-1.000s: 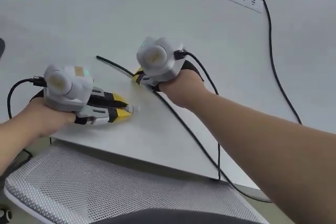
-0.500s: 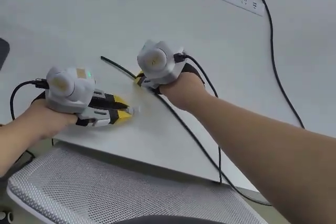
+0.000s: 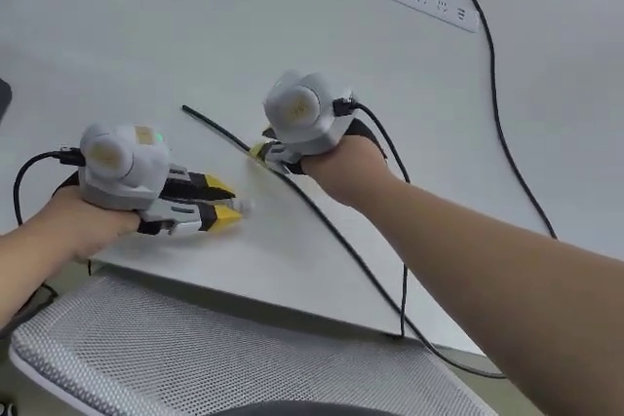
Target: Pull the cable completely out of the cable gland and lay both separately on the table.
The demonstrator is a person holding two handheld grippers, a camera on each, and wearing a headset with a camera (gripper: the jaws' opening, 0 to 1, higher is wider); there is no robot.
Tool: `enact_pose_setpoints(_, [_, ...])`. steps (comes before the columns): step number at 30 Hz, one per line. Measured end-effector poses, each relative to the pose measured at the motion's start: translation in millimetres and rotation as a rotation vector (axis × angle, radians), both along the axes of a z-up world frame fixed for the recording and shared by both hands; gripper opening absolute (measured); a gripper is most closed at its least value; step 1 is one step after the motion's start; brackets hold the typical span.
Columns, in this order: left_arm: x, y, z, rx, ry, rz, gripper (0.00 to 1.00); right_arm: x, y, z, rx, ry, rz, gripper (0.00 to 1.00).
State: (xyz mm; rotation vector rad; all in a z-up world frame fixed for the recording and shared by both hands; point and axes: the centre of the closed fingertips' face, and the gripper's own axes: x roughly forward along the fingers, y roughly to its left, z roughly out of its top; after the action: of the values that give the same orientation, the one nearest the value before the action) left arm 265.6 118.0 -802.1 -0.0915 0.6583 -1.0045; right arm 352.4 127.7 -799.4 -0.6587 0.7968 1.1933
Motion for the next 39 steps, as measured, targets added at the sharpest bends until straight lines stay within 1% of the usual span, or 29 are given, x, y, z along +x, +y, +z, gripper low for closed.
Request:
enact_pose_setpoints(3, [-0.3,0.6,2.5,0.001,0.0,0.005,0.24,0.9,-6.1,5.8,0.028,0.01,-0.037,0.21])
enact_pose_setpoints(7, [-1.4,2.0,5.7,0.004,0.004,0.017,0.29,-3.0,-13.8,22.5,0.065,0.006,-0.058,0.24])
enact_pose_setpoints(10, [-3.4,3.2,11.1,-0.001,0.011,0.029,0.33,-5.0,-18.4,35.3,0.091,-0.001,-0.065,0.28])
enact_pose_setpoints(14, [-4.8,3.3,18.4,-0.003,0.007,0.033,0.35,-5.7,-26.1,53.1,0.135,-0.007,-0.091,0.33])
enact_pose_setpoints(16, [-4.8,3.4,23.2,-0.006,0.005,0.035,0.37,-5.7,-29.9,56.4,0.139,-0.009,-0.098,0.35])
enact_pose_setpoints(18, [-5.0,3.0,27.8,-0.008,0.006,0.036,0.38,-8.2,-36.8,65.7,0.158,-0.014,-0.112,0.37])
enact_pose_setpoints(20, [-5.9,2.4,31.1,-0.006,0.015,0.031,0.39,-11.3,-43.2,72.5,0.171,-0.014,-0.122,0.38])
enact_pose_setpoints(21, [-5.8,2.5,32.9,-0.004,0.01,0.031,0.4,-10.8,-44.4,72.7,0.175,-0.015,-0.124,0.4])
enact_pose_setpoints(22, [-5.1,2.6,35.7,-0.006,0.008,0.033,0.41,-11.5,-48.5,76.1,0.184,-0.018,-0.133,0.41])
enact_pose_setpoints(26, [-5.0,2.9,44.2,-0.012,-0.001,0.043,0.47,-16.7,-60.7,88.0,0.23,0.0,-0.186,0.46])
enact_pose_setpoints(28, [-7.1,2.1,48.0,-0.014,0.0,0.043,0.49,-21.0,-66.6,93.4,0.248,0.002,-0.2,0.47])
enact_pose_setpoints(29, [-7.7,2.1,49.8,-0.014,-0.006,0.043,0.49,-22.8,-68.9,95.5,0.255,0.002,-0.207,0.48])
enact_pose_setpoints(31, [-10.2,3.0,54.7,-0.015,-0.007,0.047,0.5,-28.3,-75.1,101.0,0.266,0.001,-0.218,0.49])
enact_pose_setpoints(33, [-13.0,3.3,59.7,-0.015,-0.014,0.05,0.53,-31.4,-80.0,106.0,0.285,-0.002,-0.23,0.5])
enact_pose_setpoints(35, [-15.1,4.3,62.8,-0.013,-0.018,0.053,0.56,-34.0,-84.6,111.3,0.309,0.001,-0.25,0.51])
enact_pose_setpoints(36, [-17.3,5.0,65.9,-0.011,-0.021,0.052,0.57,-35.1,-87.2,115.7,0.331,-0.001,-0.264,0.51])
enact_pose_setpoints(38, [-17.2,8.4,68.4,-0.005,-0.03,0.06,0.6,-38.9,-93.5,121.3,0.359,0.005,-0.286,0.53])
enact_pose_setpoints(39, [-17.6,10.4,72.4,-0.007,-0.033,0.067,0.6,-40.3,-96.0,124.1,0.372,0.003,-0.292,0.54])
